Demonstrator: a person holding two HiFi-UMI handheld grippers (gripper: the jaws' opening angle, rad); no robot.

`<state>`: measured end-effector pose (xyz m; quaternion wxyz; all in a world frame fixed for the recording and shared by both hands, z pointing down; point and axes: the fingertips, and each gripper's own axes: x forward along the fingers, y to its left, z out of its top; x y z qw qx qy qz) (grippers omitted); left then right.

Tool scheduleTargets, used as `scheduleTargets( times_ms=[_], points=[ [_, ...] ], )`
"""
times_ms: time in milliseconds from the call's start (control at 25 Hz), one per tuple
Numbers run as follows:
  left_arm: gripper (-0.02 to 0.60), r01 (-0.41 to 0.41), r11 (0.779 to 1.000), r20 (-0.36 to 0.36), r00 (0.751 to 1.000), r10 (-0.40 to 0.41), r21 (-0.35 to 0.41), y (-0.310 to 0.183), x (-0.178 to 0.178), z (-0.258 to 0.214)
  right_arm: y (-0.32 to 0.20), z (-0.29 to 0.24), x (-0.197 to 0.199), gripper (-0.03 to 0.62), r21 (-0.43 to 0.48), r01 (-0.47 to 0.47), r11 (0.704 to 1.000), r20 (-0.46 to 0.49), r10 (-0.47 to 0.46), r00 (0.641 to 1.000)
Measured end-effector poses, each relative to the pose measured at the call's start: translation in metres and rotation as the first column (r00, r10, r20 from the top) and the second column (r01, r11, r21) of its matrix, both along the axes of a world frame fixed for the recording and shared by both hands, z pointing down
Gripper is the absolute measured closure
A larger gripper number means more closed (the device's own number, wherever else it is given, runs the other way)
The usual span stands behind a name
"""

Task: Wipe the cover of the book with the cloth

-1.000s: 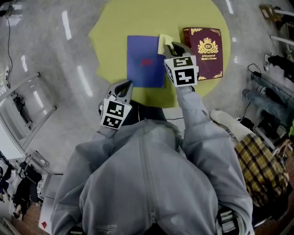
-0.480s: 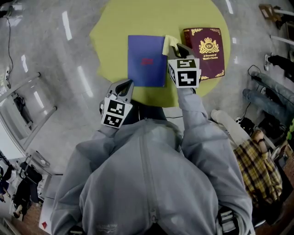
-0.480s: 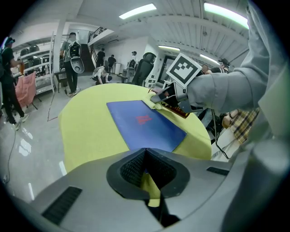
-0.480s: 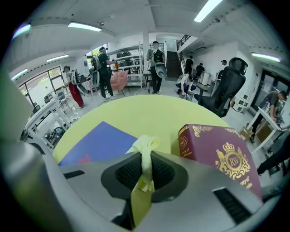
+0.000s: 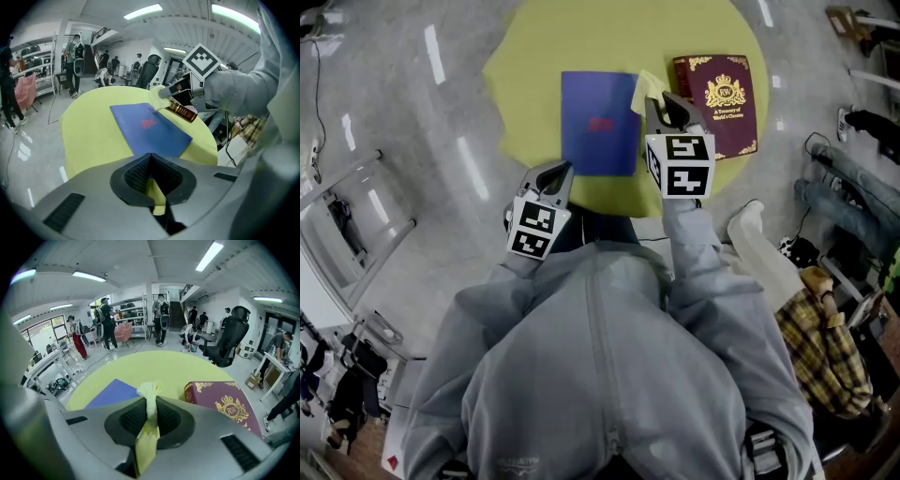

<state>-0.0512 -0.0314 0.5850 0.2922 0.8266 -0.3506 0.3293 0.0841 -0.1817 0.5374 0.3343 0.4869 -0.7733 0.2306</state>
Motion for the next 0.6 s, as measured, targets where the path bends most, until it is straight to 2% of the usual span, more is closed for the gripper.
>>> scheduleTargets(
  times_ms=[280, 600],
  points=[
    [0.563, 0.001, 1.0, -0.006, 1.0, -0.001, -0.005, 0.001, 0.0, 0.0, 0.012, -0.026, -0.045, 0.539, 0.032, 0.101, 0.994, 0.075, -0.103, 0.992],
    [0.563, 0.007, 1.0, -0.01, 1.0, -0.007, -0.007, 0.0, 0.0, 0.001, 0.035, -0.026, -0.111, 0.539, 0.002, 0.256, 0.967, 0.177, -0.252, 0.951]
  ],
)
